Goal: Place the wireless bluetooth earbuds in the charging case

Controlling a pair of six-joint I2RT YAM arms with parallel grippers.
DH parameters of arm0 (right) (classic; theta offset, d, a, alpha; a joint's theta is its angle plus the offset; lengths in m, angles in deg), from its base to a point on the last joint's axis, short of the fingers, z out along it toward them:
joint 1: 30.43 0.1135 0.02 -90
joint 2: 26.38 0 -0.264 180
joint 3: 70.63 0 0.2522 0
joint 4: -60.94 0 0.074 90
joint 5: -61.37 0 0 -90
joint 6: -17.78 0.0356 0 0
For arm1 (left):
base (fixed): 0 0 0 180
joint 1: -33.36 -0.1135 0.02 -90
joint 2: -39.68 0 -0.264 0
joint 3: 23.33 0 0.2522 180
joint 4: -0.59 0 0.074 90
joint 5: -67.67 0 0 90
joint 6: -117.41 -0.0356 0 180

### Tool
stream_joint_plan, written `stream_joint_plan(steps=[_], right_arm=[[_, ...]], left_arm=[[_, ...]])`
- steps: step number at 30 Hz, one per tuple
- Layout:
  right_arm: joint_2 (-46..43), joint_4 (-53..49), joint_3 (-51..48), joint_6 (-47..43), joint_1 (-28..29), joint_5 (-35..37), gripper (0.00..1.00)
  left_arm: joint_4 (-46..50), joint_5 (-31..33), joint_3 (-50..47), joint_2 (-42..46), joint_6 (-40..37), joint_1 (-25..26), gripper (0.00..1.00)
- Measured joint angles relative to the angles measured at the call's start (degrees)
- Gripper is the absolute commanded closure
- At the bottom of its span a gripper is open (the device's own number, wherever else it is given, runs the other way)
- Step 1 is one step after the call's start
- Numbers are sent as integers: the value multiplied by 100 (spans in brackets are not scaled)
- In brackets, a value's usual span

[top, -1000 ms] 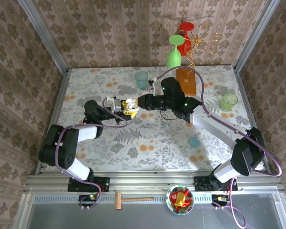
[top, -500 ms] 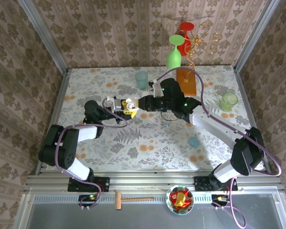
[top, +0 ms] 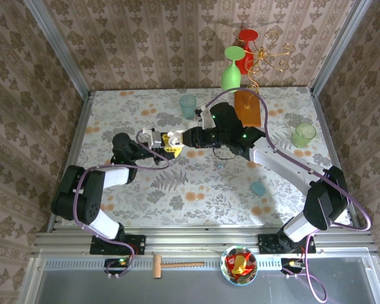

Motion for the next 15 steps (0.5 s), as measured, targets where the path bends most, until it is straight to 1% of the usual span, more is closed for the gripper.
stream_joint_plan(steps=[5,12,15], right_arm=[[0,-26,24,-17,0,0,71],[-44,-13,-2,-146,-2,28,58],[-323,85,-343,-247,-7,164,55]], left_arm=[[0,0,0,0,0,4,76],[-7,17,0,0,-33,-2,76],[-39,48,-2,0,-92,-44,76]])
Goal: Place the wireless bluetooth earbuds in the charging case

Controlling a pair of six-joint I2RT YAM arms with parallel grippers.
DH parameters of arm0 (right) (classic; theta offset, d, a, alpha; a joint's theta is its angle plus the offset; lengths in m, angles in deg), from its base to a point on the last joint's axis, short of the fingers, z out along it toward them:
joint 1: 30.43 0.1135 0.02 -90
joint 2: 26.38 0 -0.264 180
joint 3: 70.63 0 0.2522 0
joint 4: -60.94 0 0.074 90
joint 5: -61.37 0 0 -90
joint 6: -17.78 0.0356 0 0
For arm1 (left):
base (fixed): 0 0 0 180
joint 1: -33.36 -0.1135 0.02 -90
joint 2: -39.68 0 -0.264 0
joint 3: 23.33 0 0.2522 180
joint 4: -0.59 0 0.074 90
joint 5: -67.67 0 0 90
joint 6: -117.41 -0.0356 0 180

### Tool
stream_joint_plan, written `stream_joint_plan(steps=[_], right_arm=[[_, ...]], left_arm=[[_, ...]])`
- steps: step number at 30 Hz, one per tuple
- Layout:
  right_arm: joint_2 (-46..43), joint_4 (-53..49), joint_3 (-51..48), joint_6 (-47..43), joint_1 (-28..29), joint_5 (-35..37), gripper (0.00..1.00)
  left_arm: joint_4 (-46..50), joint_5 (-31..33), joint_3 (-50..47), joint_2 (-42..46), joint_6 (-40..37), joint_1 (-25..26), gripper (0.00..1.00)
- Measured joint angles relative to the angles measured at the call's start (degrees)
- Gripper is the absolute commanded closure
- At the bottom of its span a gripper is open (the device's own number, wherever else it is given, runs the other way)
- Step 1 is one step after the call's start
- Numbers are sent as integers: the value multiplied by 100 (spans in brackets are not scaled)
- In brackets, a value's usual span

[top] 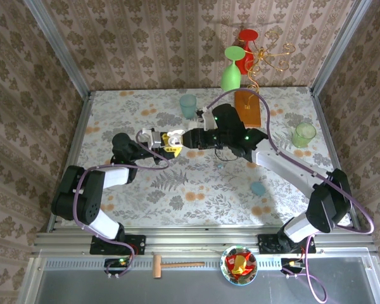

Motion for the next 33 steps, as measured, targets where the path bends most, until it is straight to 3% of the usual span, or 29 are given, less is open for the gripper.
stream_joint_plan(steps=[5,11,23,28,33], right_arm=[[-535,70,-455,-70,-31,334,40],[-354,-28,7,-101,-42,540,26],[844,-470,1294,57,-68,640,26],[798,-468,1189,96,-74,590,27],[393,-85,474,365,-144,435,27]], left_arm=[[-15,59,-11,0,-85,-70,76],[-20,61,-31,0,-267,48,77],[-22,138,-35,0,-345,114,76],[20,415,-52,2,-313,114,74],[-2,625,-50,26,-297,116,74]])
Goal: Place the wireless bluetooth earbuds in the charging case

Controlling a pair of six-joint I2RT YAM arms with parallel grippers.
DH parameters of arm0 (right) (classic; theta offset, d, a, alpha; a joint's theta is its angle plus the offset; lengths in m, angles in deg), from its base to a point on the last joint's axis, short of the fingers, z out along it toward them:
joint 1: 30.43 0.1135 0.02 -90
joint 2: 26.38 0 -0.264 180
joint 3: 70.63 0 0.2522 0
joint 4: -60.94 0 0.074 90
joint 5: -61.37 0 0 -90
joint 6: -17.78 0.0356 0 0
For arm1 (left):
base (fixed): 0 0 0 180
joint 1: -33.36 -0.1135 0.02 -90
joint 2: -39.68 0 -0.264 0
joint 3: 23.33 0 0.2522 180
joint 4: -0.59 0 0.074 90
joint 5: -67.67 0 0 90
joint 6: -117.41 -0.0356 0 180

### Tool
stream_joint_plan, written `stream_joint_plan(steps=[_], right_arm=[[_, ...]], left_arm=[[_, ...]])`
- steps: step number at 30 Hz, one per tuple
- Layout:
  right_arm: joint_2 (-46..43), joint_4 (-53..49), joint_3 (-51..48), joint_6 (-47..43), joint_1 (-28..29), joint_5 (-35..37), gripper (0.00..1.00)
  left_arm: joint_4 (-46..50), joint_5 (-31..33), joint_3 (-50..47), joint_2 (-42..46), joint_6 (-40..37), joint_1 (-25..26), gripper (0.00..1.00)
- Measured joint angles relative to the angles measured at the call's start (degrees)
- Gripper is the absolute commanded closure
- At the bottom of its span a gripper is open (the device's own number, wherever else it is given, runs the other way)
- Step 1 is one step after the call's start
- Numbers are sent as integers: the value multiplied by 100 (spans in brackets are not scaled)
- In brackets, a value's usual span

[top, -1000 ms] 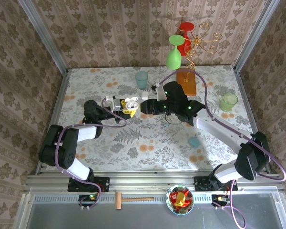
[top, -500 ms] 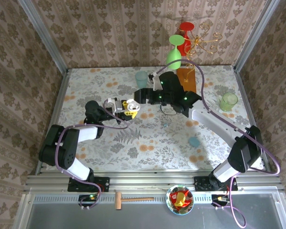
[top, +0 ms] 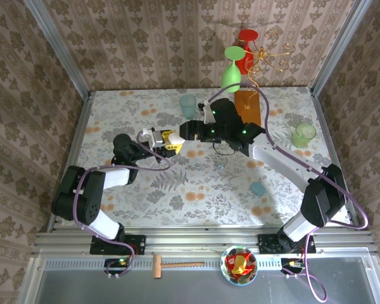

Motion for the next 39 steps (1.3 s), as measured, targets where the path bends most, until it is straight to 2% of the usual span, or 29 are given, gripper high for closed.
stream_joint_plan(steps=[3,7,15,20,23,25,28,31,35,39], right_arm=[[-219,557,-444,450,-153,-273,27],[-273,1934,-1078,1556,-363,-903,27],[267,4325,-1725,3554,-409,-1744,36],[634,5510,-1976,4437,-365,-1961,62],[658,5836,-2028,4651,-367,-1976,72],[658,5884,-2039,4690,-367,-1978,74],[654,5869,-2055,4666,-378,-1974,74],[577,5600,-2149,4468,-433,-1921,74],[173,4562,-2293,3777,-656,-1502,74],[-308,3480,-2332,2973,-992,-767,73]], left_arm=[[-9,181,0,37,15,9,74],[-17,483,33,105,243,66,75],[-22,868,103,155,393,267,75],[11,903,129,155,396,302,75],[26,901,131,155,396,308,73],[-4,903,131,155,398,306,64],[-9,903,131,155,389,308,37],[-48,944,125,155,273,306,20],[-11,1008,46,157,81,278,13],[498,1102,-20,247,-260,258,7]])
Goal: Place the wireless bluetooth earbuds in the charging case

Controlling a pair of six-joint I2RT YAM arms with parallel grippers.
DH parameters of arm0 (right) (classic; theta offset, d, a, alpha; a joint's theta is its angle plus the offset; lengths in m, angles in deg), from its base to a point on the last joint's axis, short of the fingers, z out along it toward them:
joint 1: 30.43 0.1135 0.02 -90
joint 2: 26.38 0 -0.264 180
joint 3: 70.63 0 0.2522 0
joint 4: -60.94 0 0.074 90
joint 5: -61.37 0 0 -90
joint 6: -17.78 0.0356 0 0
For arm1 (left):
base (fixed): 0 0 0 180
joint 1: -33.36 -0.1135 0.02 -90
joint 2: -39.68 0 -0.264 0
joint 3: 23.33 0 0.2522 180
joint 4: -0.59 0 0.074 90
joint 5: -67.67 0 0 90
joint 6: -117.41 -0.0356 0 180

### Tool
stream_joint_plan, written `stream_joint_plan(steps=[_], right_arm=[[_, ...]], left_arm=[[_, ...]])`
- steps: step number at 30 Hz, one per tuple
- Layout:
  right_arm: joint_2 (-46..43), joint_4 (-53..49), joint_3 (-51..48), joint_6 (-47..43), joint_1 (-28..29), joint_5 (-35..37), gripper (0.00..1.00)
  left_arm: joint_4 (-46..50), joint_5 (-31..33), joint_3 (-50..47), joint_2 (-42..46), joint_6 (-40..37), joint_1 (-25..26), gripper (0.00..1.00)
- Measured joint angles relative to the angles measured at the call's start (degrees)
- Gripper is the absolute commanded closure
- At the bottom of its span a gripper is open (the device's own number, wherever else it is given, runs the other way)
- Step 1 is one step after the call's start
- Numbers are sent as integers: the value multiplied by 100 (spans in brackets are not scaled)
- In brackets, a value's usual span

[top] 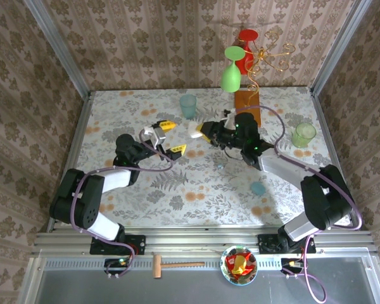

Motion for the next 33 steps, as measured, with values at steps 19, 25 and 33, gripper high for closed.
stream_joint_plan(steps=[19,25,33], right_arm=[[1228,-1333,-505,-1447,-1692,1517,69],[1449,-1169,-402,-1530,-1821,1480,43],[264,-2253,-664,-2282,-1823,1956,21]], left_arm=[[2583,404,50,402,-1613,879,0],[2673,402,109,251,-1609,1025,0],[2802,675,111,219,-1606,1025,0]])
